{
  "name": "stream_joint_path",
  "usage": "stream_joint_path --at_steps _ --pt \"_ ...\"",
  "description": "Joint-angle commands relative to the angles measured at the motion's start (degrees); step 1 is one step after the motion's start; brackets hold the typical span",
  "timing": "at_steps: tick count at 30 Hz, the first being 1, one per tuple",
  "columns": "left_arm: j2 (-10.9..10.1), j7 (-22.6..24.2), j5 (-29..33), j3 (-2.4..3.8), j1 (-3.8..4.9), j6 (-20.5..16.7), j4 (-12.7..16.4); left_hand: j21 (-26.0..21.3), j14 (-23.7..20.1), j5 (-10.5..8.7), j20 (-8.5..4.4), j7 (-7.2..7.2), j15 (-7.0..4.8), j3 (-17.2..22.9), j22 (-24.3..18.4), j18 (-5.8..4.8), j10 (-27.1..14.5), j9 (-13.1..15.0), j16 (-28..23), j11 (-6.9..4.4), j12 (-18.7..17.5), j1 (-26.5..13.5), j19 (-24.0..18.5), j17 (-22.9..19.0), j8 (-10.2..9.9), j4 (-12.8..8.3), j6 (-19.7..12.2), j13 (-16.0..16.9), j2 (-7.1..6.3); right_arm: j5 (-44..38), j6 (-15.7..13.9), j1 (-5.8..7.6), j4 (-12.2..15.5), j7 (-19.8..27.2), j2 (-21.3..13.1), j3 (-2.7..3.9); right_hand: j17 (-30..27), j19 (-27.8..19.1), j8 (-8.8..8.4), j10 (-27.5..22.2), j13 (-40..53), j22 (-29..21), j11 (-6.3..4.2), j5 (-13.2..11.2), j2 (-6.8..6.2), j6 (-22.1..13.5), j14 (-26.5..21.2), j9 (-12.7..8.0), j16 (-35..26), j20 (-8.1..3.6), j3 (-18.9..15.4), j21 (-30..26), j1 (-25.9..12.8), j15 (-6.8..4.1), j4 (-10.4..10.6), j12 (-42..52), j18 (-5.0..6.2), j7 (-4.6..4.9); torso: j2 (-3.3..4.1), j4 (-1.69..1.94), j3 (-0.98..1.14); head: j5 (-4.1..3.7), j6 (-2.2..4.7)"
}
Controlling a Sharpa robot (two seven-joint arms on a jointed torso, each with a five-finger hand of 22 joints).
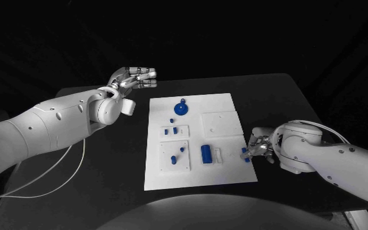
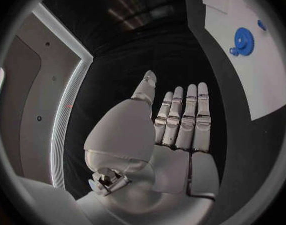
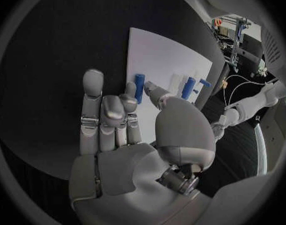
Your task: Assemble the parts on the task board
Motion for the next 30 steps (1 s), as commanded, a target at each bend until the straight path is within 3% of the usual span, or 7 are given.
stream_joint_path --at_steps 1,5,9,12,21,26,30 --pt "-0.02 -0.14 0.41 0.03 0.02 0.59 0.19 0.05 -0.11 -0.36 -0.01 0.12 0.09 0.04 -0.05 -0.84 -0.40 -0.06 -0.03 0.03 -0.02 -0.19 -0.10 -0.01 -0.09 0.20 -0.40 0.03 -0.08 -4.25 -1.23 -0.28 -0.22 -1.88 0.35 -0.09 -0.05 2.08 -0.41 -0.58 -0.25 -0.05 0.10 -0.36 0.13 -0.98 -0.04 -2.78 -0.28 -0.25 1.18 -0.31 -0.40 -0.28 -0.26 -0.47 -0.15 0.14 -0.02 -0.01 -0.02 0.21 0.00" --pt "-0.05 -0.31 0.41 0.02 0.02 0.68 0.23 0.06 -0.14 -0.40 0.01 0.15 0.10 0.07 -0.05 -0.83 -0.44 -0.06 -0.03 0.05 -0.02 -0.23 -0.14 -0.01 -0.08 0.30 -0.45 0.03 -0.09 -4.95 -1.33 -0.48 -0.33 -1.97 0.63 -0.20 -0.05 2.12 -0.06 -0.97 -1.27 -0.12 0.69 -0.47 0.55 -2.04 -0.07 -11.44 -0.43 -0.05 2.99 -0.36 -0.58 0.01 -1.35 -1.76 0.15 0.93 -0.04 0.03 -0.04 0.24 0.00" --pt "-0.05 -0.54 0.41 0.02 0.02 0.75 0.24 -0.12 -0.17 -0.50 0.11 0.29 0.13 0.12 -0.14 -1.05 -0.44 -0.07 -0.03 0.06 -0.02 -0.24 -0.78 -0.01 -0.08 0.42 -0.63 0.03 -0.15 -5.59 -0.99 -0.75 -0.22 -2.03 0.93 -0.51 -0.09 2.09 -0.35 -1.20 -1.35 -0.06 0.66 -0.11 1.12 -2.02 -0.03 -15.84 -0.52 0.15 4.47 -0.26 0.63 0.09 -3.79 -1.74 0.33 1.17 -0.07 -0.03 -0.07 0.31 0.00" --pt "-0.03 -0.70 0.41 0.02 0.02 0.86 0.24 -0.07 -0.17 -0.60 0.10 0.32 0.13 0.16 -0.13 -1.20 -0.44 -0.06 -0.03 0.05 -0.02 -0.24 -1.09 -0.01 -0.08 0.49 -0.62 0.03 -0.16 -6.60 -0.29 -0.90 -0.07 -1.99 1.07 -1.07 -0.08 2.00 -0.36 -1.79 -1.23 0.14 0.91 9.12 1.66 -2.04 -0.07 -17.46 -0.57 0.28 4.07 -0.03 4.83 0.26 -8.34 -1.73 0.25 1.70 -0.07 0.00 -0.06 0.34 0.00" --pt "0.43 -1.11 -0.33 0.02 0.04 1.62 0.64 -0.07 -0.14 -0.68 0.09 0.38 0.11 0.23 -0.13 -1.40 -0.46 -0.06 -0.02 0.06 -0.02 -0.25 -1.46 0.00 -0.07 0.57 -0.43 0.03 -0.02 -7.27 -0.15 -1.03 -0.06 -1.80 1.56 -2.55 0.01 1.92 -0.36 -2.39 -1.42 0.83 1.24 15.12 3.27 -2.29 -0.10 -23.45 -0.71 0.63 2.41 -0.16 4.81 0.61 -12.05 -1.81 0.58 2.55 0.02 -0.06 -0.11 0.34 0.00" --pt "0.54 -1.31 -0.43 0.02 0.04 1.89 0.62 -0.04 -0.16 -0.70 0.07 0.49 0.12 0.20 -0.11 -1.45 -0.54 -0.07 -0.02 0.09 -0.02 -0.28 -1.52 -0.01 -0.08 0.59 -0.65 0.03 -0.01 -5.16 -0.88 -1.04 -0.12 -1.66 1.80 -2.72 0.15 1.68 -0.37 -2.89 -1.94 1.80 1.80 27.42 4.02 -4.41 -0.35 -28.07 -0.76 0.72 9.92 0.29 4.50 0.82 -15.17 -2.55 1.19 4.24 -0.02 0.06 0.00 0.62 0.00" --pt "0.43 -1.43 -0.45 0.02 0.04 1.94 0.57 -0.02 -0.18 -0.66 0.06 0.68 0.12 0.19 -0.10 -1.47 -0.57 -0.04 -0.03 0.10 -0.02 -0.31 -1.55 -0.01 -0.02 0.62 -0.10 0.03 0.02 -3.16 -1.76 -1.04 -0.13 -1.45 1.95 -2.76 0.57 1.06 -0.34 -2.48 -1.37 4.27 1.77 29.49 4.42 -3.67 -0.38 -31.27 -0.52 0.86 14.89 1.50 2.30 0.83 -17.28 -1.64 1.85 4.24 -0.07 0.02 0.02 0.73 0.00"
